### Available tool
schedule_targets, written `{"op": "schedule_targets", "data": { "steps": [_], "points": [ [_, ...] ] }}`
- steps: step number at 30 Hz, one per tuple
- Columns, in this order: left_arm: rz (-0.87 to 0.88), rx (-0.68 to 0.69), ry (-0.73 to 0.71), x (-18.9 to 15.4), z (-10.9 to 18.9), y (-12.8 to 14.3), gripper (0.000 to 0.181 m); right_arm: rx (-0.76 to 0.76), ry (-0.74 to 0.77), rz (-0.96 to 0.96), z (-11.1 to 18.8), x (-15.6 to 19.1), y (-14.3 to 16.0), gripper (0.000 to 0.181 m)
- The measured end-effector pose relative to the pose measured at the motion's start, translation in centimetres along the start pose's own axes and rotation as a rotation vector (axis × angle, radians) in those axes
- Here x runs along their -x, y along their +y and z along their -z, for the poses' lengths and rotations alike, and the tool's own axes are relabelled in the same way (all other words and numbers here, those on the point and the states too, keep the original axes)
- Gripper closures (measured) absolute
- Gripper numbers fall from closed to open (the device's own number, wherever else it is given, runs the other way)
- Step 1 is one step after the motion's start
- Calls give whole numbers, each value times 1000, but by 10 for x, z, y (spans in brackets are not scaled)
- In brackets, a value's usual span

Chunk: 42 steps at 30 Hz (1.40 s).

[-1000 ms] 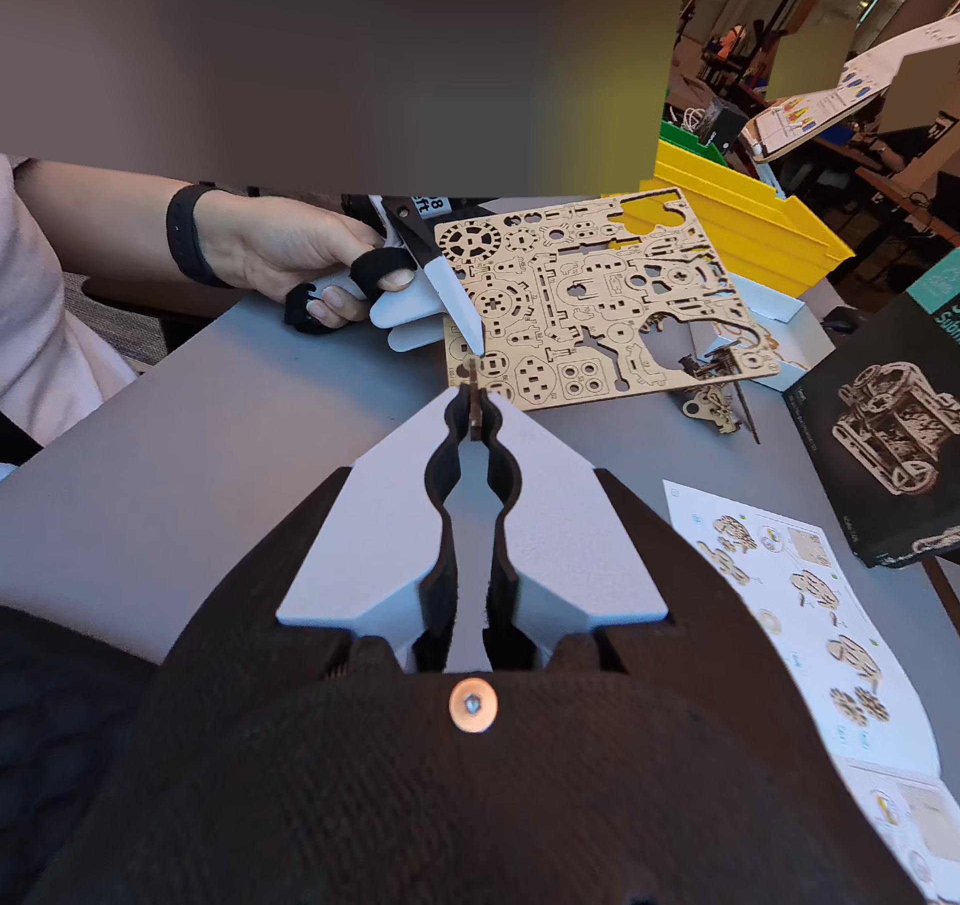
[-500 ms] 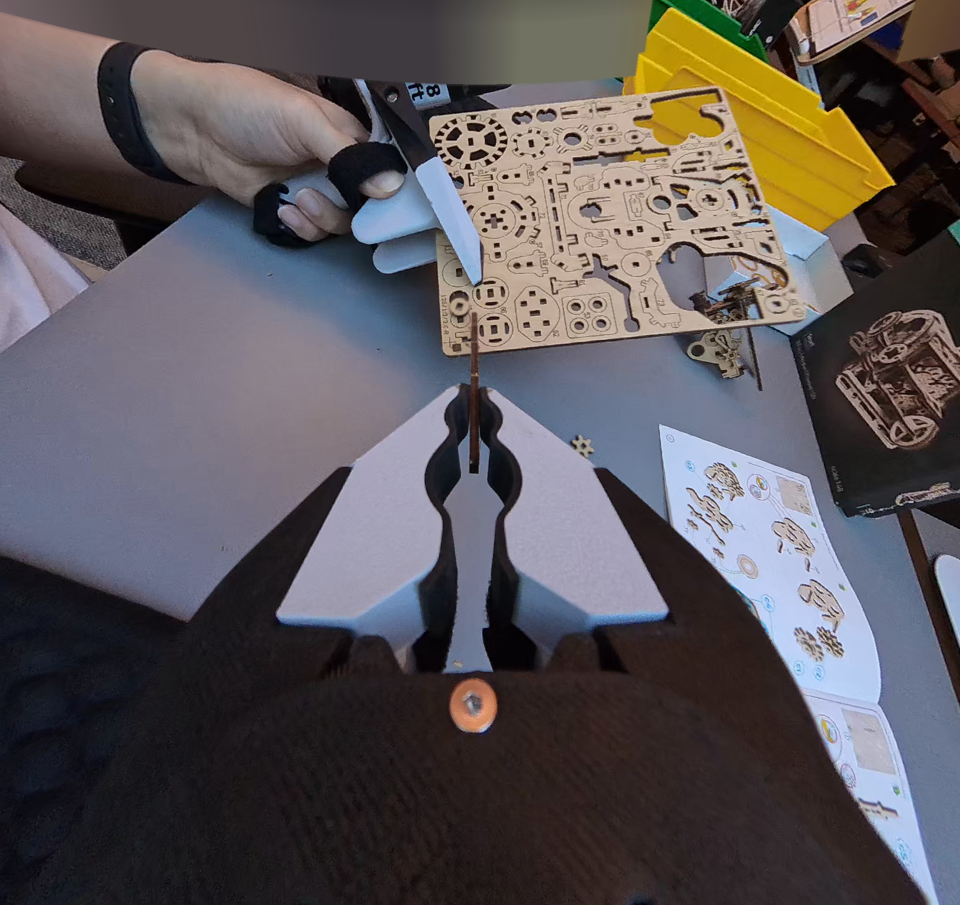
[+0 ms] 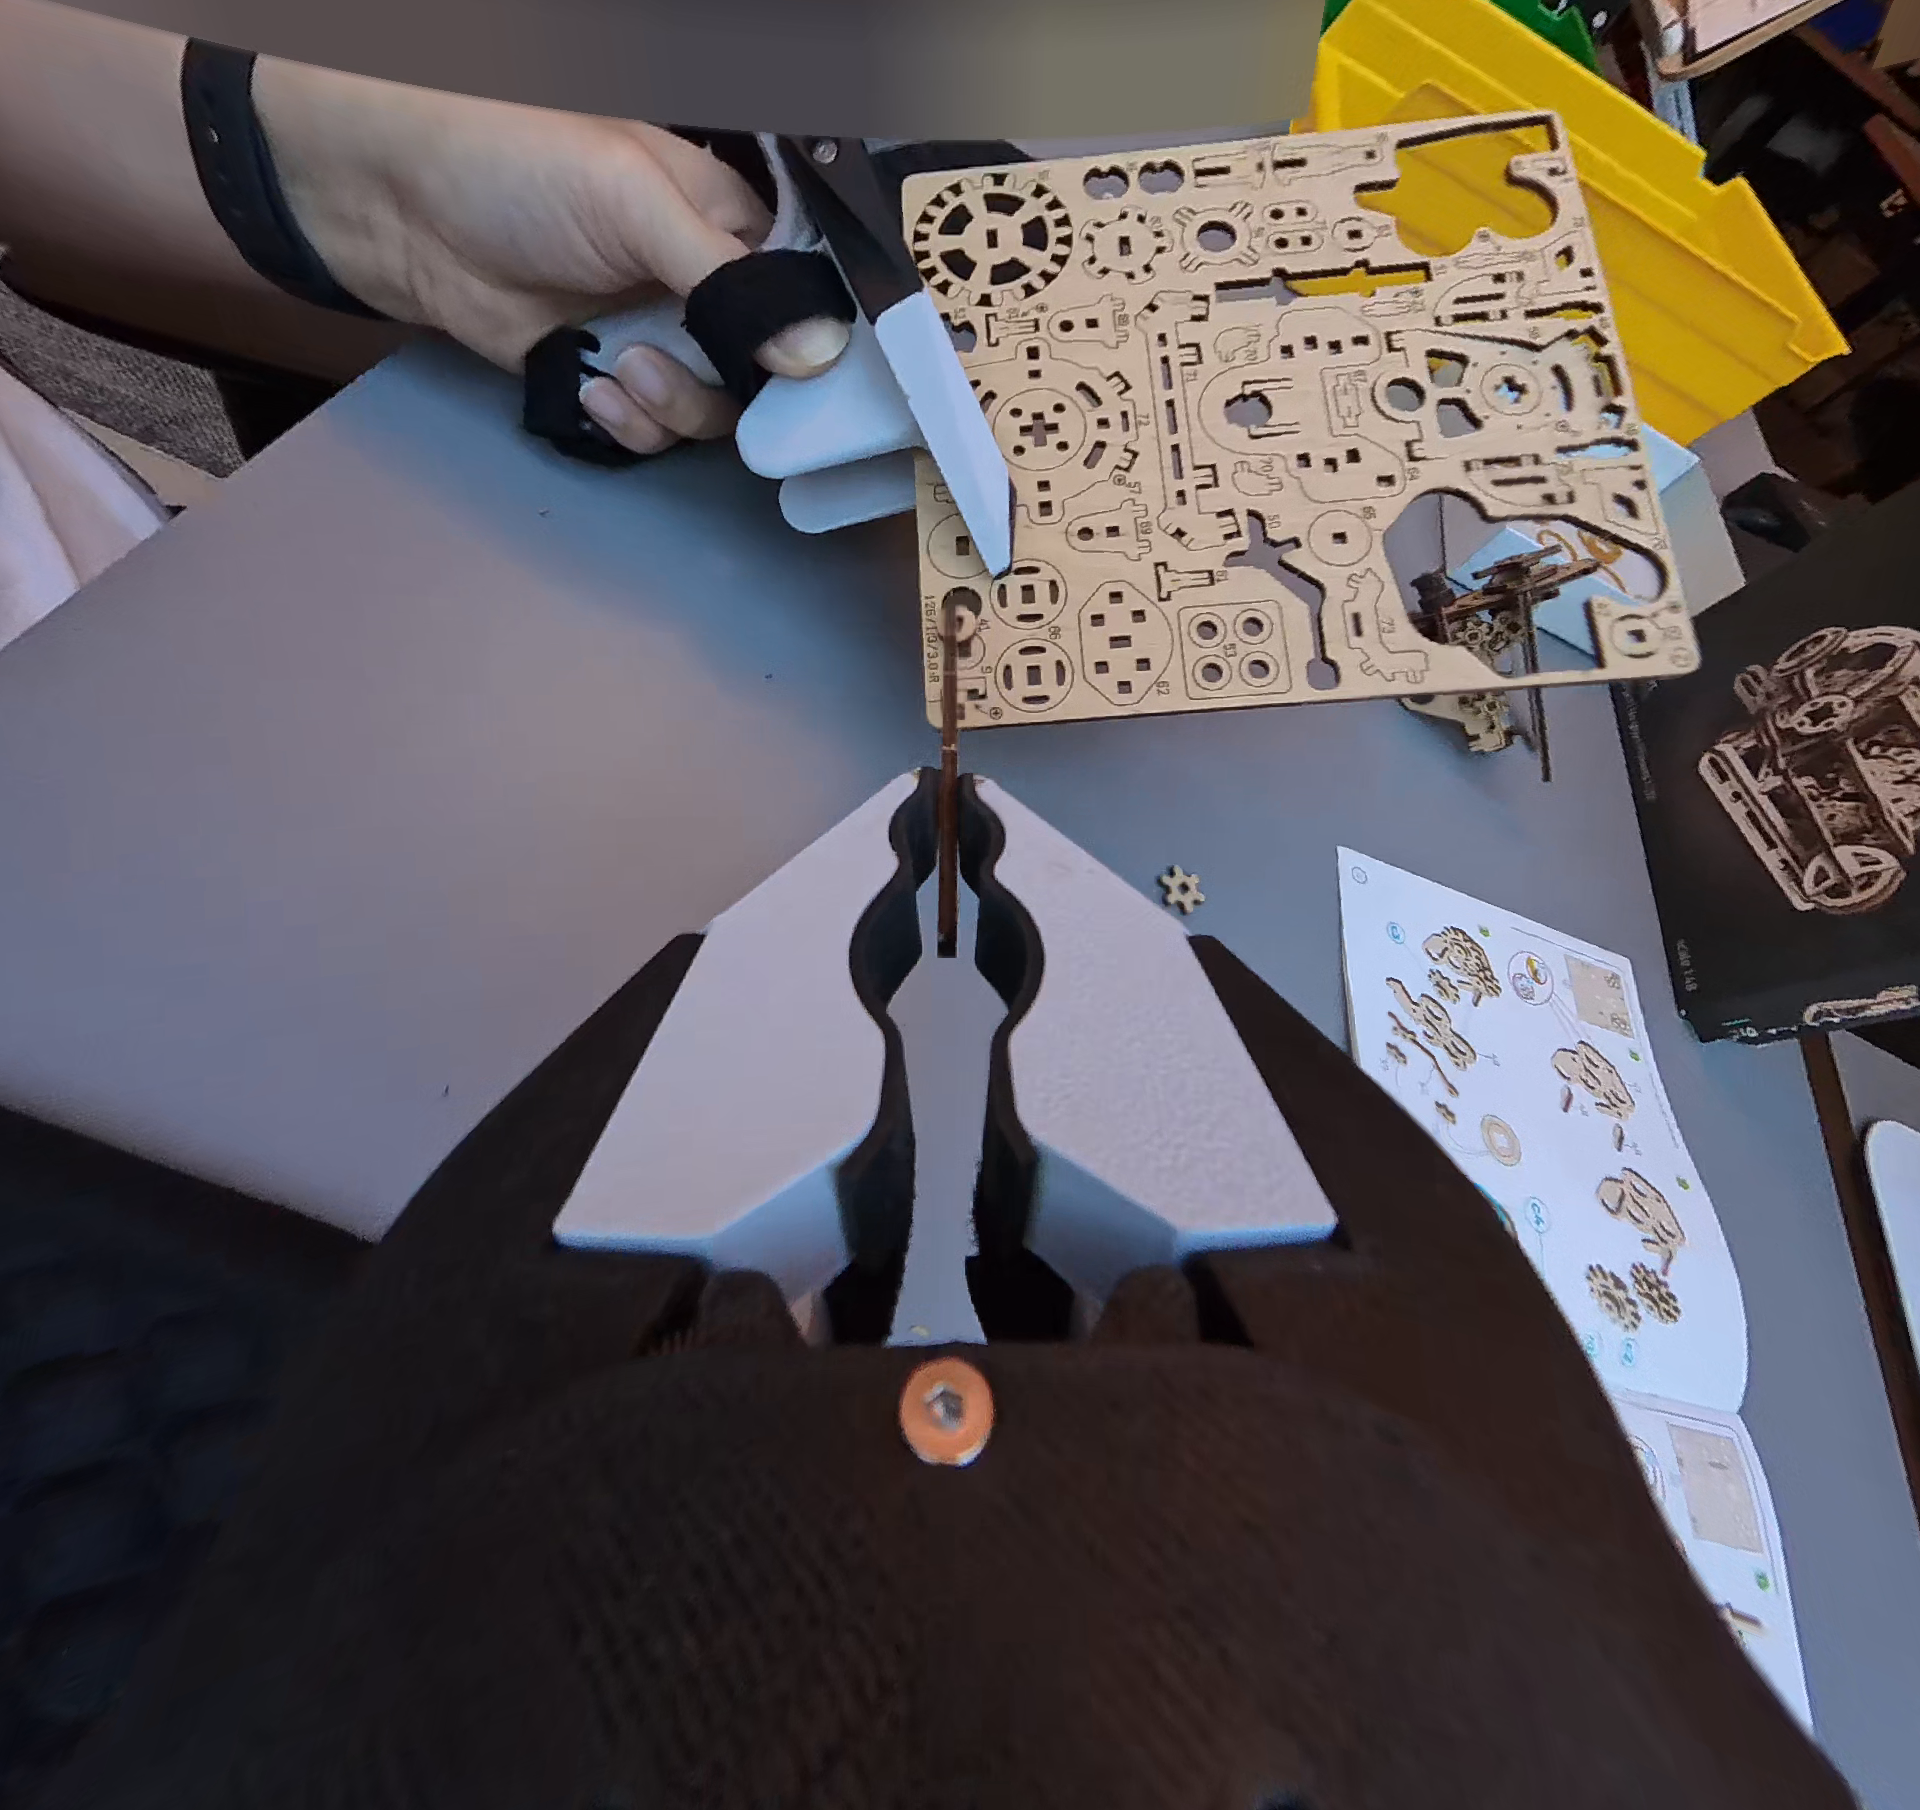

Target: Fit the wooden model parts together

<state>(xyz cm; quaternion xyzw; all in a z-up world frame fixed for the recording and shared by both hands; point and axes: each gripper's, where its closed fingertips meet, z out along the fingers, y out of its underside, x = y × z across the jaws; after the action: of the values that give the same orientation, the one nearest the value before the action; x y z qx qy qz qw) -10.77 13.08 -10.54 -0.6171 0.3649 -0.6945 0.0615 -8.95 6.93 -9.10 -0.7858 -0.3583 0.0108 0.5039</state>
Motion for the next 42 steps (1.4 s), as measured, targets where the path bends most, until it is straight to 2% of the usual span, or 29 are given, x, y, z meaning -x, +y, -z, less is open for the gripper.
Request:
{"op": "schedule_targets", "data": {
  "steps": [4,8,11,13,17,21,24,27,30,34,38,42],
  "points": [
    [-15,-7,-11,2,-2,-5,181,98,18,25,13,-7,14,180],
    [-53,-29,-38,6,-1,-16,181,104,49,23,27,-15,12,180],
    [-89,-52,-58,8,2,-25,181,246,102,66,42,-24,29,180],
    [-114,-78,-67,7,8,-33,181,247,44,7,48,-12,33,180],
    [-132,-53,-105,11,21,-37,181,89,-184,-80,38,53,16,180],
    [-109,27,-127,13,28,-22,181,152,-204,-25,20,72,21,180],
    [-100,43,-129,10,33,-15,181,230,-179,-29,10,67,39,179],
    [-79,55,-132,10,39,-10,181,270,-59,-31,11,44,56,180],
    [-41,81,-123,12,44,-3,181,242,-11,-100,16,30,61,180],
    [13,110,-121,16,50,5,181,166,-68,-91,15,39,46,180],
    [58,141,-122,19,53,13,181,295,8,-64,6,27,68,179],
    [170,224,-81,19,53,26,181,247,47,-130,17,15,66,180]
  ]
}}
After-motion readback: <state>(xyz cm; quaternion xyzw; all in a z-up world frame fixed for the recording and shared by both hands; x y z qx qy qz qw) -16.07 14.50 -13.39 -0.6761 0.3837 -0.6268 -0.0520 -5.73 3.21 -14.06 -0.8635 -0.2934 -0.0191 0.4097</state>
